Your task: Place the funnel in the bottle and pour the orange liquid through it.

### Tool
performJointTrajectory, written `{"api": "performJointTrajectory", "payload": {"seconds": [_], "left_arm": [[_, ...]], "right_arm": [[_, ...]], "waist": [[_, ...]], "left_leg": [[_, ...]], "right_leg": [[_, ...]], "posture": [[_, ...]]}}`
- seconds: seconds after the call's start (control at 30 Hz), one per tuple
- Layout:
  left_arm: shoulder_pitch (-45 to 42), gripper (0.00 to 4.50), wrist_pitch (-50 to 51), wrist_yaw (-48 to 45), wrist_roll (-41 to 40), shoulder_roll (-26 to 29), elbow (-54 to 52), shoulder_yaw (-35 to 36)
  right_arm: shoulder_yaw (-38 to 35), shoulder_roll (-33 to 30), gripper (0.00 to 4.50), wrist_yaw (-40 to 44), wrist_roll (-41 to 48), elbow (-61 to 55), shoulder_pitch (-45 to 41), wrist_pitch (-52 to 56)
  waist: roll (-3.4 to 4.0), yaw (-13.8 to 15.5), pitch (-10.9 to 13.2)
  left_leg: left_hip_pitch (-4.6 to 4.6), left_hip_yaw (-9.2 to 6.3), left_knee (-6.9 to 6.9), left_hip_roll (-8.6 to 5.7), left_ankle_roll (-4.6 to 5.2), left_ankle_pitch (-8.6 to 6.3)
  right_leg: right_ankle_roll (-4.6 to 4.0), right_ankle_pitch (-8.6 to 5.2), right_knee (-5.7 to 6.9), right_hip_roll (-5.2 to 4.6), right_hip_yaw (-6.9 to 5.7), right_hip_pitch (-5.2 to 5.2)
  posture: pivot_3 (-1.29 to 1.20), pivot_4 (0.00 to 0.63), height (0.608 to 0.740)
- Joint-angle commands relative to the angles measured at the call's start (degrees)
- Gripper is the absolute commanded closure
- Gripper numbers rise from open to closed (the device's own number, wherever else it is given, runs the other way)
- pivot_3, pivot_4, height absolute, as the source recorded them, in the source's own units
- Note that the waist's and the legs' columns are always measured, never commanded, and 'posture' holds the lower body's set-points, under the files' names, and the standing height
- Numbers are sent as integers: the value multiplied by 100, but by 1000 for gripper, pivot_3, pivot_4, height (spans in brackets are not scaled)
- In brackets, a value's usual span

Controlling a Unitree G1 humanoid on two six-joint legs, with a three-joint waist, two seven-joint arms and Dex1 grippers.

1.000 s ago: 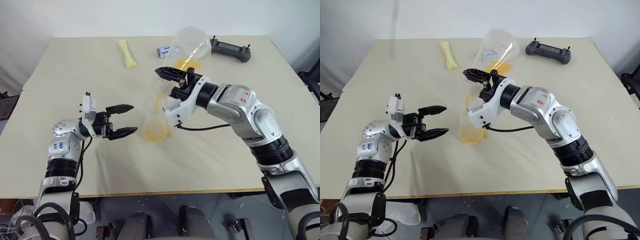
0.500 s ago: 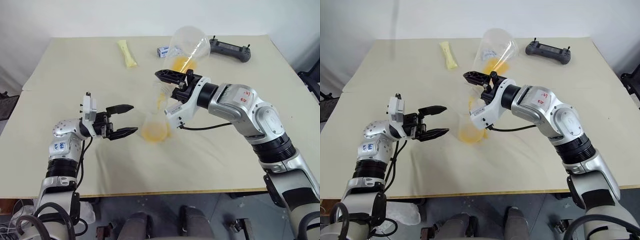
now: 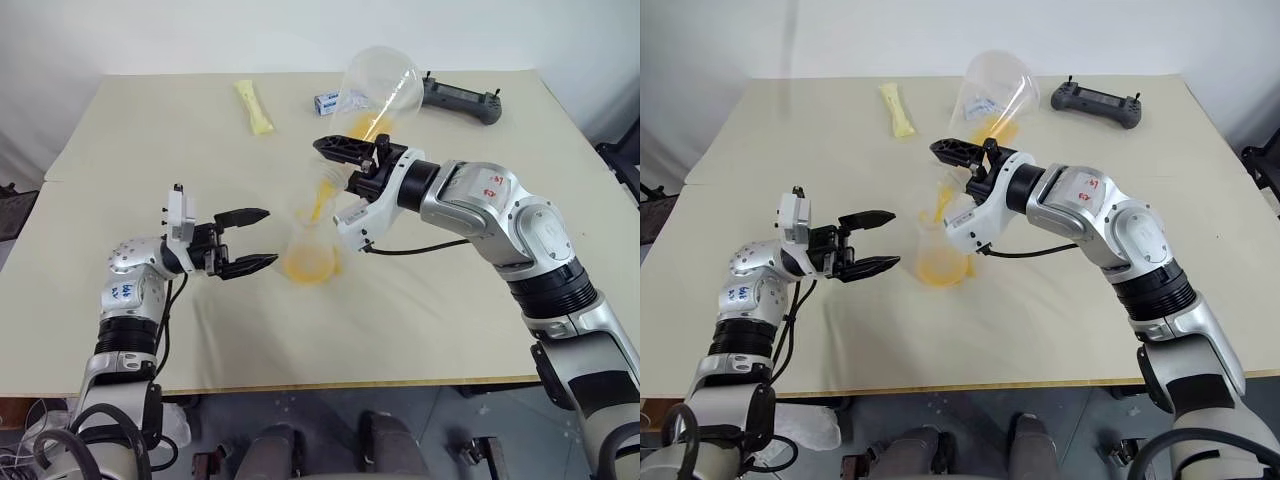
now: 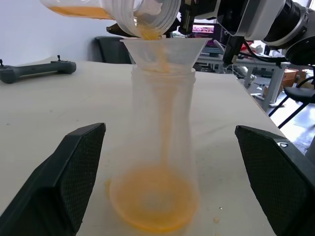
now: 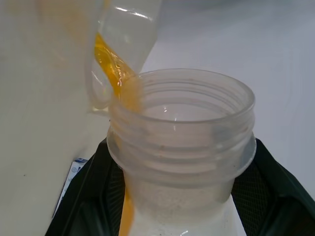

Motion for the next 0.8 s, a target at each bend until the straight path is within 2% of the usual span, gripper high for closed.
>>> {"api": "performJointTrajectory", "payload": {"seconds": [0.03, 0.8], "left_arm": [[-155, 0, -102, 3, -21, 14, -21, 58], [-184, 0, -108, 9, -18, -33, -1, 44]], "right_arm": [[-60, -74, 2040, -144, -35, -82, -260, -103], [2, -98, 2040, -192, -175, 181, -527, -537]], "waist": [[0, -1, 0], [0, -5, 0]], "left_leg": [[0, 0, 0, 0, 0, 0], [0, 0, 0, 0, 0, 0]], "right_leg": [[0, 0, 0, 0, 0, 0], [0, 0, 0, 0, 0, 0]], "posture": [[0, 150, 740], [0, 150, 740]]}}
